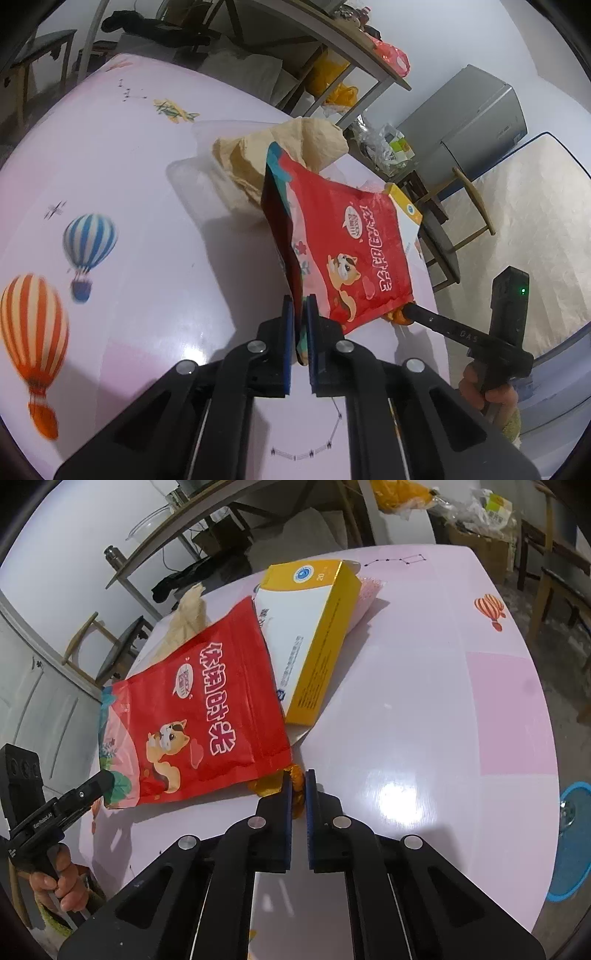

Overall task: Collect trash
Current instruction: 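Grasp the red snack bag with the left tool while the right tool grasps the orange peel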

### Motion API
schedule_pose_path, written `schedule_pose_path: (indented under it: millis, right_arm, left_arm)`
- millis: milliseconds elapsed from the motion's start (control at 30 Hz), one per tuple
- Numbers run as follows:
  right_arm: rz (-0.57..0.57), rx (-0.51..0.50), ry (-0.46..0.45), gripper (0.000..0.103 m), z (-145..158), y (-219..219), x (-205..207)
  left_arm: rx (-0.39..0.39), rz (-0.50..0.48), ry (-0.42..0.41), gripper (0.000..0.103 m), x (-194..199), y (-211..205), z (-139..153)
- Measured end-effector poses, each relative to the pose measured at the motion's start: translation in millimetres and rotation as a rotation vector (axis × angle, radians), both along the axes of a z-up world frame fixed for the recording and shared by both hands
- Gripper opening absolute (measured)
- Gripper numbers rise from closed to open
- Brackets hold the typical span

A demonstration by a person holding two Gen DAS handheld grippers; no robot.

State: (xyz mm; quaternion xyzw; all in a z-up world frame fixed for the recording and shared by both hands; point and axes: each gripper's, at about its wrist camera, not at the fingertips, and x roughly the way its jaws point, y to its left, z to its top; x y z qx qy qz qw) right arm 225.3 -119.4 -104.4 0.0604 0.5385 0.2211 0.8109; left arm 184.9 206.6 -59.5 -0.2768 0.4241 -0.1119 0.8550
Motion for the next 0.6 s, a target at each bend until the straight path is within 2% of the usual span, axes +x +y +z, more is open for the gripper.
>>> schedule_pose_path:
  millis: [167, 367, 600]
  right_arm:
    - [0.001, 0.007, 0.003, 0.004, 1, -2, -13]
    - [-0.036, 0.015, 0.022, 0.003, -2, -13, -27]
    - [-0.099, 0.048, 0.005, 0.003, 7, -21, -35]
  left_arm:
    - [-0.011, 0.012, 0.001, 0.006, -24, 4, 3]
    - [-0.063, 0.046, 0.003, 0.003, -40, 10, 1]
    - [-0.112, 0.046, -0.067, 0.002, -51, 10, 15]
